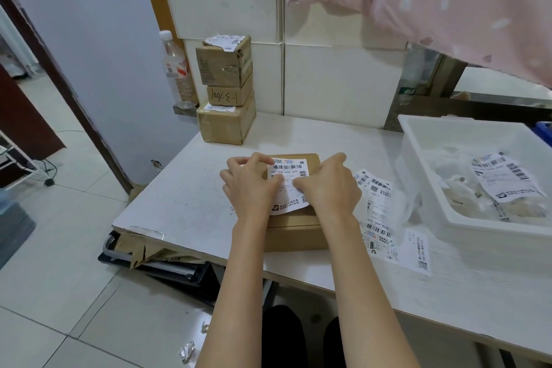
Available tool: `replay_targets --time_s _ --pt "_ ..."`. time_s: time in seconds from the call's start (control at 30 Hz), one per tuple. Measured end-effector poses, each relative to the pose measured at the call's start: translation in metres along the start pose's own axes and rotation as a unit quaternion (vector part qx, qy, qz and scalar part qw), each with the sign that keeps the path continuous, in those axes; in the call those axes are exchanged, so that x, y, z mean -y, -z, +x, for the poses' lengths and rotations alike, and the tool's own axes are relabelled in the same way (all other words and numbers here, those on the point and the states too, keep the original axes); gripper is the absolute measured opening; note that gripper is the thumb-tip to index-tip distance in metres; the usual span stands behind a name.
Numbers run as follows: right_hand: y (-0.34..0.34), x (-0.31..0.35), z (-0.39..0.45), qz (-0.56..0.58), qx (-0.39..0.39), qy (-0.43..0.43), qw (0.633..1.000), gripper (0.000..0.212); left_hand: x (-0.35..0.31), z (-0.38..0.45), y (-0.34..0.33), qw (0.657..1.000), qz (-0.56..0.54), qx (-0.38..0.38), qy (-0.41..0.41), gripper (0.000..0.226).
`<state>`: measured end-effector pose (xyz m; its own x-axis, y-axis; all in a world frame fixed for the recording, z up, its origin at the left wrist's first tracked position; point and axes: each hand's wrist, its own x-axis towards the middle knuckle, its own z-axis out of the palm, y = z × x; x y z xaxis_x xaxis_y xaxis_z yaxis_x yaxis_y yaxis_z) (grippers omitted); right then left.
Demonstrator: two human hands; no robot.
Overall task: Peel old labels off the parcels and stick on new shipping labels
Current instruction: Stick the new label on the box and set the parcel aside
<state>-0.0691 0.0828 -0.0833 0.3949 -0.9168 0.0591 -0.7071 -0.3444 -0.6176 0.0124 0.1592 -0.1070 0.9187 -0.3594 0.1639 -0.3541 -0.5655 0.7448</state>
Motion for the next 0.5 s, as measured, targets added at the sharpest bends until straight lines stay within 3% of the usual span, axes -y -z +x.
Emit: replay_targets --time_s 0.23,0.37,0.43,0.5 --pt "0.004 -0.009 -0.005 -0.007 -0.028 0.017 0.999 0.037 0.000 0.000 0.002 1.000 -0.013 0.016 0.002 0.028" --pt "-0.003 -0.008 -0.004 0.000 -0.096 0.164 0.982 0.026 0.001 0.001 0.003 0.999 -0.013 0.032 -0.007 0.030" --pt "-0.010 0.001 -0.007 0.006 -0.059 0.244 0.968 0.030 0.002 0.002 0.005 0.999 -0.024 0.038 -0.009 0.030" --pt "-0.018 0.004 -0.013 -0.039 0.013 0.266 0.963 0.035 0.003 0.001 0.005 0.999 -0.029 0.039 -0.005 0.028"
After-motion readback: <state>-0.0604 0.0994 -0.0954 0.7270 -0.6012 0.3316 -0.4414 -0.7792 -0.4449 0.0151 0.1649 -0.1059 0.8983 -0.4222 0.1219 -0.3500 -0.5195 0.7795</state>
